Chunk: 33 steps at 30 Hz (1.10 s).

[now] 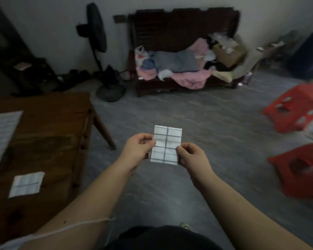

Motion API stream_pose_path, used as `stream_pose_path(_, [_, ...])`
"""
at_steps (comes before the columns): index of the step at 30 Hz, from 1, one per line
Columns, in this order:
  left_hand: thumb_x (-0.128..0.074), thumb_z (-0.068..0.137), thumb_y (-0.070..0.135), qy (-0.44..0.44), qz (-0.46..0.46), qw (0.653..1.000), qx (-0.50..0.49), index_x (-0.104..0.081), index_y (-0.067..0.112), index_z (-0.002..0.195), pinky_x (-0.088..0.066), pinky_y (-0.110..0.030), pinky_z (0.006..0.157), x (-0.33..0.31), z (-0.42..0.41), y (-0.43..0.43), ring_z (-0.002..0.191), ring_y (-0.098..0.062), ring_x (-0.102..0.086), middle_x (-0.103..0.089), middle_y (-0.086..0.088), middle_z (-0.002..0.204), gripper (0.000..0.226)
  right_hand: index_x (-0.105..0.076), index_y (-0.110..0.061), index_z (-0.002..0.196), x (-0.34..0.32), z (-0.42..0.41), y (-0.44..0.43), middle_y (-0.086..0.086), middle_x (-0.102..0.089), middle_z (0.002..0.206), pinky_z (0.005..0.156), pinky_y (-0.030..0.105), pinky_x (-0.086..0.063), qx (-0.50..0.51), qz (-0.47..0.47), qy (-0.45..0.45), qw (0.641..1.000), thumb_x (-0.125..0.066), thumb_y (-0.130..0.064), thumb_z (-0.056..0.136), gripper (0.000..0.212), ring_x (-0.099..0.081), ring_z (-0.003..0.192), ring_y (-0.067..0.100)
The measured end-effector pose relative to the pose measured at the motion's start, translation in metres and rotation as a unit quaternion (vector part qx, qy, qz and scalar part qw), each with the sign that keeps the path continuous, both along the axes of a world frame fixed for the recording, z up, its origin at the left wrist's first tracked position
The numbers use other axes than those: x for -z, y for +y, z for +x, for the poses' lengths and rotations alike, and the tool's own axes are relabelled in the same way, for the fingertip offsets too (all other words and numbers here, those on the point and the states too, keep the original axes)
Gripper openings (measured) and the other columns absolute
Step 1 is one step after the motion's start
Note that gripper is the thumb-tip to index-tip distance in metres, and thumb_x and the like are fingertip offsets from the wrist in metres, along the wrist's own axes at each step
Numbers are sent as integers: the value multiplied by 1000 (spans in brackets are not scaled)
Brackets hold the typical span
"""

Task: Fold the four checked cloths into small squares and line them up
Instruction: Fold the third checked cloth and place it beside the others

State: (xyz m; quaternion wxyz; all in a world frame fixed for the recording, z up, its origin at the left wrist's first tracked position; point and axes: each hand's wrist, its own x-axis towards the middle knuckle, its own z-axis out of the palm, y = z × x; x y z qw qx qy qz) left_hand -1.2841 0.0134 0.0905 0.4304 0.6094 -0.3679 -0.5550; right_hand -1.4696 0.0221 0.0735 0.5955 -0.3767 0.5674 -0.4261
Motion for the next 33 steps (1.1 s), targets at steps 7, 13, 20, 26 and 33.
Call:
stream_pose_path(7, [-63,95,5,2,35,980,-198,-65,6,106,-59,-29,65,4,84,-20,77,-17,-71,-72,-14,98,11,-68,-3,95,10,93,-91,18,-74,91,77,37,-60,-200,30,21,979,-61,-12,98,11,-71,82,24])
stream_pose_path(13, [-65,95,11,-8,51,948,-314,-69,15,107,-61,-43,85,20,181,-22,92,-21,-74,-76,-5,101,13,-70,-9,93,19,213,-144,11,-76,89,79,37,-60,-332,10,63,941,-63,-15,97,11,-73,85,24])
stream_pose_path(20, [-65,95,11,20,84,890,-448,-67,18,107,-61,-39,87,44,300,-30,97,-17,-71,-73,0,106,14,-73,-21,82,29,376,-192,5,-74,85,83,50,-57,-460,-27,163,872,-64,-24,95,16,-69,83,24])
stream_pose_path(26, [-68,93,17,-12,138,835,-533,-63,26,103,-59,-27,75,67,368,-30,95,-11,-66,-67,6,105,15,-70,-22,95,41,480,-212,-3,-73,91,70,28,-57,-558,-31,214,801,-60,-28,98,11,-71,82,13])
stream_pose_path(33, [-69,92,22,32,193,767,-611,-58,20,105,-53,-27,71,111,389,-24,95,-12,-62,-62,2,105,17,-62,-26,99,88,563,-216,-3,-66,103,79,33,-57,-674,-46,278,682,-64,-27,95,4,-64,92,12])
